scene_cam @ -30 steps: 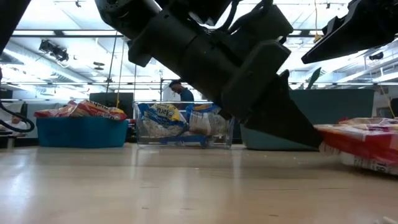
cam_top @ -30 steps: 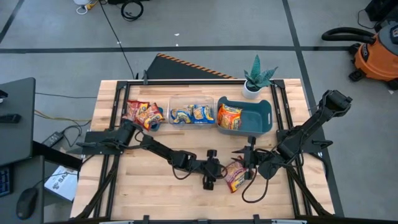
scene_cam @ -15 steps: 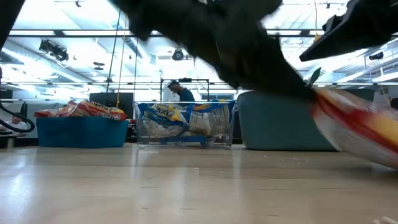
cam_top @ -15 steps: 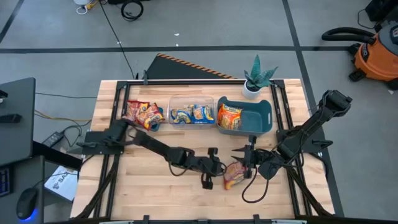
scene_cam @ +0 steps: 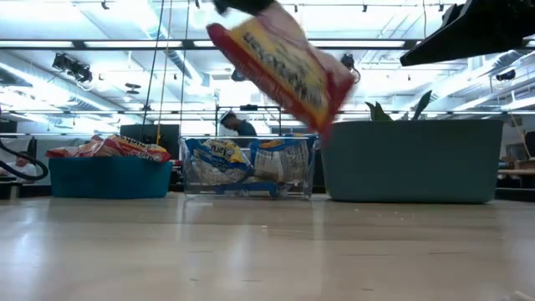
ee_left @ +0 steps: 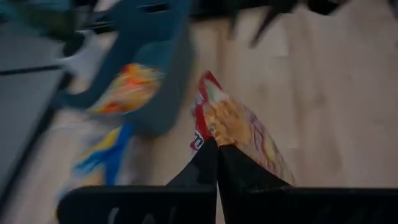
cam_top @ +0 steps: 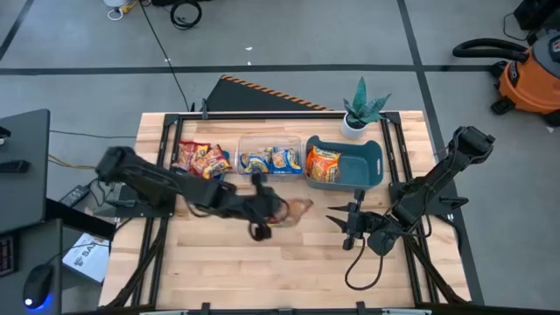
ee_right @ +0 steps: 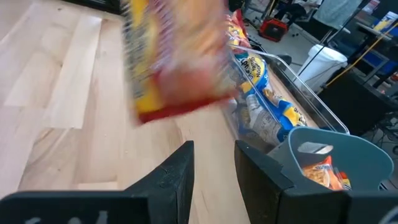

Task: Sort Maruchan noodles
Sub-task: Put the red noodle pack into the left blue bin

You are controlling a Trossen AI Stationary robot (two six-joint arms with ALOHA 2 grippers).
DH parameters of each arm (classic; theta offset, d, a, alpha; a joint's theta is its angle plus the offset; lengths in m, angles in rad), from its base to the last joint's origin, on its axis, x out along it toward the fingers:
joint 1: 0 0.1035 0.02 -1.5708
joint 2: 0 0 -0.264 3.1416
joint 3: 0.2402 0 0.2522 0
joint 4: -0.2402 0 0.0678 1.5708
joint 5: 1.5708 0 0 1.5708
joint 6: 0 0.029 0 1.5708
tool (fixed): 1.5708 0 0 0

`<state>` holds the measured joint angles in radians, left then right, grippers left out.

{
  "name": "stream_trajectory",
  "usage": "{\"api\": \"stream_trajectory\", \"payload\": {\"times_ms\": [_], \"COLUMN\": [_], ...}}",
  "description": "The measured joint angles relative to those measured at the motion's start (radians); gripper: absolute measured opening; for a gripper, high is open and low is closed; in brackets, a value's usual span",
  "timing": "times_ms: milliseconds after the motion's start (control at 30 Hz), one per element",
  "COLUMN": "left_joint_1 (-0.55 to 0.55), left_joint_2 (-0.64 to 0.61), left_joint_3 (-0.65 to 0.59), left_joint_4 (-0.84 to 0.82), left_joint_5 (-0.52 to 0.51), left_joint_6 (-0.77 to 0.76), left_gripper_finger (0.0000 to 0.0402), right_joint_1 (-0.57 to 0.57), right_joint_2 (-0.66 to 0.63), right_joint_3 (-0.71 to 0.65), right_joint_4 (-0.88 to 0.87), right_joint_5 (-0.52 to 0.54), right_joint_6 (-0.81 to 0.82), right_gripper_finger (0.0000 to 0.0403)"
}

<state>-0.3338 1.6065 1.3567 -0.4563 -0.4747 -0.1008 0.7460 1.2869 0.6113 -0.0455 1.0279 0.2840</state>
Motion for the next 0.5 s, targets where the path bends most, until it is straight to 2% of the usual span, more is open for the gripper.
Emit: {"api": "stream_trajectory", "payload": {"times_ms": [233,500], "left_joint_1": [-0.011,-0.01], "left_joint_2": [-0.19,-0.382], "left_joint_3": [0.0,-0.037], "left_joint_4": [-0.35,-0.706], "left_joint_5": [-0.204,-0.448], "left_joint_6": [-0.166,-0.447], "left_gripper_finger": [0.0001,0.0001], "right_joint_1": [-0.002,-0.003], "right_joint_2": [0.0,0.0], "right_joint_3": [0.0,0.0], "right_joint_4": [0.008,0.016], "right_joint_5": [0.003,0.003], "right_joint_6": [-0.007,-0.014], "right_gripper_finger": [0.0121,0.0121]}}
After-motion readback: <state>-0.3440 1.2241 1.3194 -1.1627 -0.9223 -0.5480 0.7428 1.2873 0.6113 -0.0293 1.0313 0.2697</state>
